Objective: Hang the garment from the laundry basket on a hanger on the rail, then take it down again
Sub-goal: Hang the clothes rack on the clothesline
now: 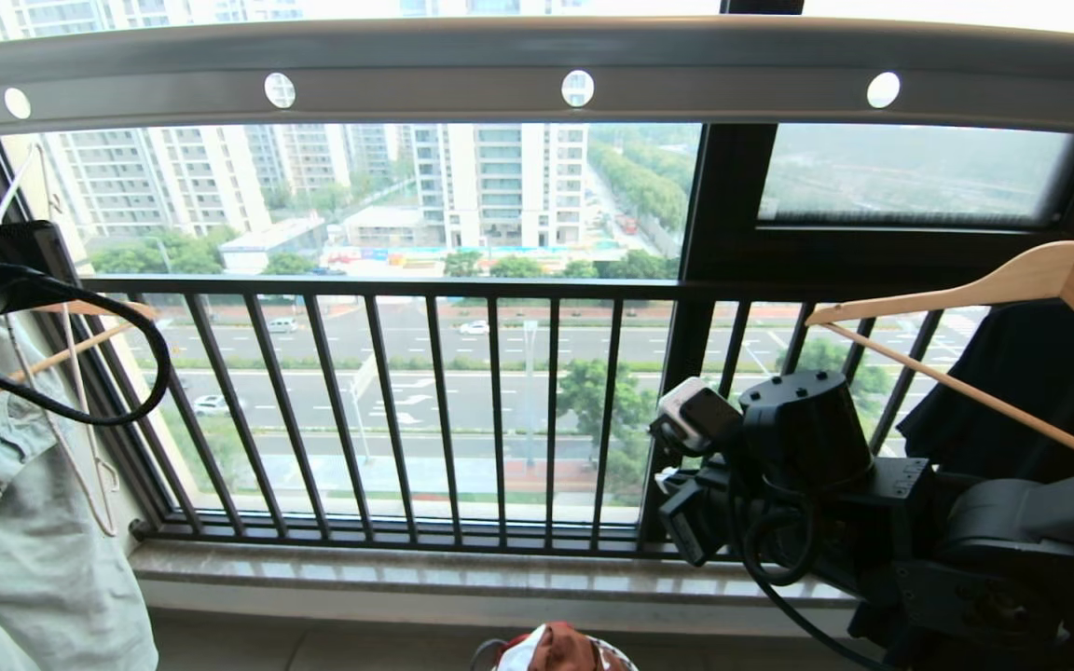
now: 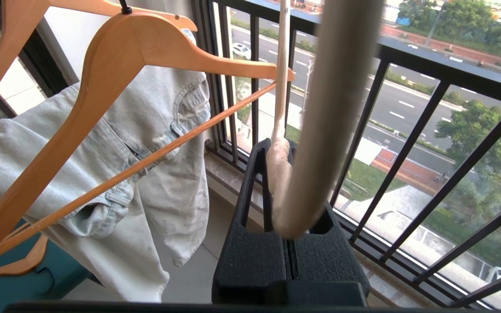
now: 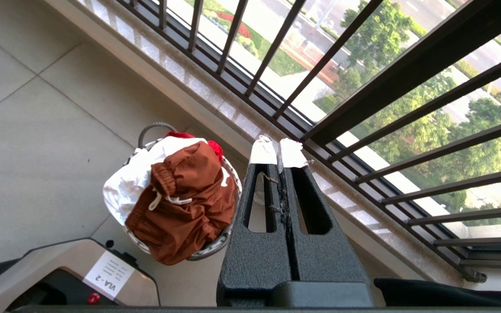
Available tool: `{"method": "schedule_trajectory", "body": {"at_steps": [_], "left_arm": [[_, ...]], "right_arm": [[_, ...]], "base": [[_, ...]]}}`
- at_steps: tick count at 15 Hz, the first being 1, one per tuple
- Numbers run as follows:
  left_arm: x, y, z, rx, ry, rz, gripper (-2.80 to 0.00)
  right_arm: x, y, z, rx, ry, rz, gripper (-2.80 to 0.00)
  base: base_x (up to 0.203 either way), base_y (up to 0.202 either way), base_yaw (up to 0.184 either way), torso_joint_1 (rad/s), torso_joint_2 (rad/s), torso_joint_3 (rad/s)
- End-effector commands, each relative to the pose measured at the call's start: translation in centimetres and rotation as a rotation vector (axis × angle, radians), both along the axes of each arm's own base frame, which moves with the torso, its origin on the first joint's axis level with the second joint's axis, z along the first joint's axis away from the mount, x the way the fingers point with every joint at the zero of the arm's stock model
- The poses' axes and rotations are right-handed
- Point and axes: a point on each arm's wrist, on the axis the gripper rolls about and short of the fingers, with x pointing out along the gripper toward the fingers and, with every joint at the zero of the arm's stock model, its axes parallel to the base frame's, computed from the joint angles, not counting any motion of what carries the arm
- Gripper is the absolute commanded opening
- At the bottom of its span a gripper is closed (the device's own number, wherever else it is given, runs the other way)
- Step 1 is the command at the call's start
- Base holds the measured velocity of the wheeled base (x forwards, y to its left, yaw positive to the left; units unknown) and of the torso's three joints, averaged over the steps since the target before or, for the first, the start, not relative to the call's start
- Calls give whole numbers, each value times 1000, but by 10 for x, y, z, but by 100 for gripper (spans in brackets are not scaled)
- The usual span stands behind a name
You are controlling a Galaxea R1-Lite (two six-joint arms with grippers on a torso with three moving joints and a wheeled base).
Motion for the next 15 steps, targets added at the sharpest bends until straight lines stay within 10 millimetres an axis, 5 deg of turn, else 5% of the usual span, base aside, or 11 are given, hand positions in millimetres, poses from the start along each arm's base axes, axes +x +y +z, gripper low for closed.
{"method": "schedule_trajectory", "body": {"at_steps": [1,15], "left_arm": [[9,-1,3,4,-1,3,-280],[39,-5,10,38,32,-21,-280]], "right_arm": [[1,0,0,-1,-2,0,-280],[2,0,-1,-3,1,-5,-280]], "base": [[0,0,0,0,0,0],[0,0,0,0,0,0]]}}
